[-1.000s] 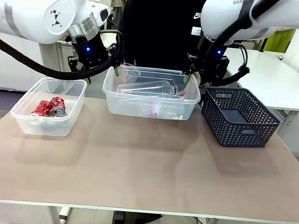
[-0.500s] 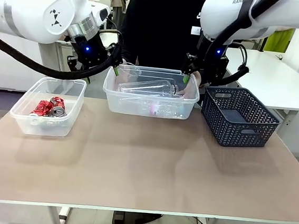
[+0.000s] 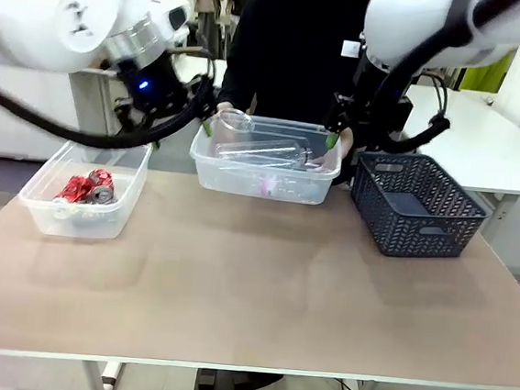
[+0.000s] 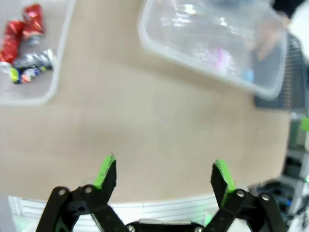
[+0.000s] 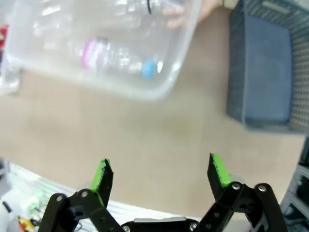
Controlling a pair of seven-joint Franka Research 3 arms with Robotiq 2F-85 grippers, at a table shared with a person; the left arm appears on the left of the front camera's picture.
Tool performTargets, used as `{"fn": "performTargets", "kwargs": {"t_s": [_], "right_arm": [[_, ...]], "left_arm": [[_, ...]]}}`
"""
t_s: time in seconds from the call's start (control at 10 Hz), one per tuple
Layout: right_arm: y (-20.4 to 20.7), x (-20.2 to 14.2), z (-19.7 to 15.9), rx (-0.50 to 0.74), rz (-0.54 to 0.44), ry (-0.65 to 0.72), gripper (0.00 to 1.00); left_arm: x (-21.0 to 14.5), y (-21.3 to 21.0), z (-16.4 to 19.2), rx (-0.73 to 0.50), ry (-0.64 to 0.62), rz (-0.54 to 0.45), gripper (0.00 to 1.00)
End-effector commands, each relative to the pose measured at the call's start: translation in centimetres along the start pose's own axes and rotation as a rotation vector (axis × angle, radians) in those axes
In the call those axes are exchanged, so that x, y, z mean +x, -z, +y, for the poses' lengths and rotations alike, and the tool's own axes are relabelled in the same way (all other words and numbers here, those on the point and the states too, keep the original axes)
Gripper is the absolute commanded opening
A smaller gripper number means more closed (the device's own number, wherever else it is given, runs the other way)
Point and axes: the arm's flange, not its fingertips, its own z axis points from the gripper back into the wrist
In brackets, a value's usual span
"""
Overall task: Sort the waste into each basket.
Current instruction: Release the Organizing box you were holding.
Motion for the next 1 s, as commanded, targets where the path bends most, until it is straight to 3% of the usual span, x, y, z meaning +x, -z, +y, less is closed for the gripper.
{"fn": "performTargets", "kwargs": {"t_s": [0.0, 0.2, 0.3, 0.4, 0.5, 0.6, 0.7, 0.8, 0.9], "right_arm": [[-3.3, -10.2, -2.0, 0.055, -0.105, 0.066, 1.00], [-0.9, -10.9, -1.5, -0.009, -0.065, 0.107, 1.00], [-3.4, -8.8, -1.3, 0.031, -0.053, 0.066, 1.00], [-3.4, -8.8, -1.3, 0.031, -0.053, 0.066, 1.00], [-3.0, -12.0, -1.8, 0.013, -0.056, 0.082, 1.00], [-2.5, -12.1, -2.0, 0.109, -0.023, 0.052, 1.00], [-3.1, -13.9, -4.9, 0.478, -0.006, 0.043, 1.00], [-3.3, -15.5, -8.2, 0.801, -0.020, 0.124, 1.00], [-3.3, -16.4, -11.1, 0.988, 0.002, 0.410, 1.00]], "left_arm": [[-7.3, -4.7, 5.5, -0.096, 0.117, 0.032, 1.00], [-9.0, -2.8, 5.0, -0.030, 0.204, 0.049, 1.00], [-7.2, -3.8, 3.5, -0.073, 0.117, 0.039, 1.00], [-7.2, -3.8, 3.5, -0.073, 0.117, 0.039, 1.00], [-7.2, -3.8, 3.5, -0.073, 0.117, 0.039, 1.00], [-9.1, -4.1, 4.7, -0.057, 0.151, 0.045, 1.00], [-9.0, -4.9, 7.6, -0.227, 0.119, 0.187, 1.00], [-8.7, -5.9, 11.0, -0.437, 0.056, 0.334, 1.00], [-8.2, -6.4, 14.9, -0.638, -0.081, 0.392, 1.00]]}}
